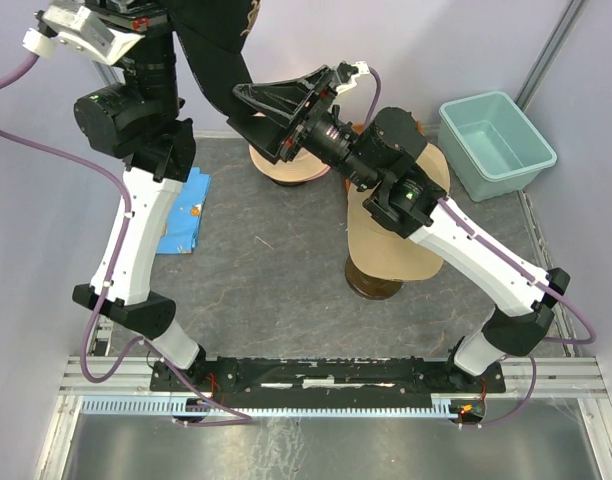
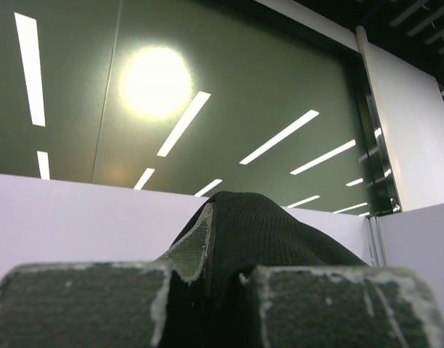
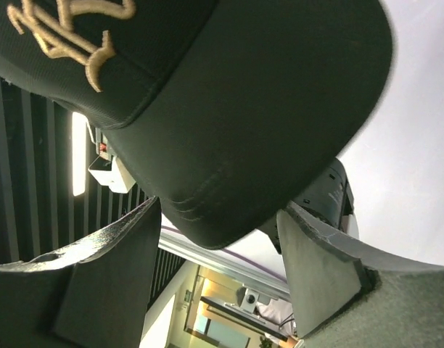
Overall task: Stack the hats
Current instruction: Adjust the hat.
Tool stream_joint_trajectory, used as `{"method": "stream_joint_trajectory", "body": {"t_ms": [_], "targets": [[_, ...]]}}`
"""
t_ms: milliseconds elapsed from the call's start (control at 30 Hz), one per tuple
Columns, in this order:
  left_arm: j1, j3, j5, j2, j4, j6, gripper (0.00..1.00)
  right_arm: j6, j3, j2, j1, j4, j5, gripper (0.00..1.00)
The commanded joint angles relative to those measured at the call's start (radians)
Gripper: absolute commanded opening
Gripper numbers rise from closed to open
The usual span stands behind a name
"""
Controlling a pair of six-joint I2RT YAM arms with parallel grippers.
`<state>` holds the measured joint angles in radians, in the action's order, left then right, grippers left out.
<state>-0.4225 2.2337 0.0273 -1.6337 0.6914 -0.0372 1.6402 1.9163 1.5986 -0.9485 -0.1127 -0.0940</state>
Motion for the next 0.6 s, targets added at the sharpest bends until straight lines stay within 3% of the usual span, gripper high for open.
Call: {"method": "stream_joint_trajectory", "body": {"t_ms": [0, 200, 433, 567], "targets": [[-0.015, -0.062, -0.019, 0.071, 0.082, -0.046, 0.03, -0.019, 0.022, -0.024, 0.010, -0.065, 0.026, 0.71], [-0.034, -0.178, -0.014, 0.138, 0.116, -0.056, 0.03, -0.033, 0.006, -0.039, 0.041, -0.080, 0.042, 0.62], [-0.042, -0.281, -0.018, 0.208, 0.161, -0.056, 0.03, -0.042, -0.037, -0.070, 0.076, -0.086, 0.058, 0.58], [-0.044, -0.331, -0.028, 0.236, 0.190, -0.058, 0.03, -0.058, -0.051, -0.090, 0.099, -0.080, 0.067, 0.49]]}}
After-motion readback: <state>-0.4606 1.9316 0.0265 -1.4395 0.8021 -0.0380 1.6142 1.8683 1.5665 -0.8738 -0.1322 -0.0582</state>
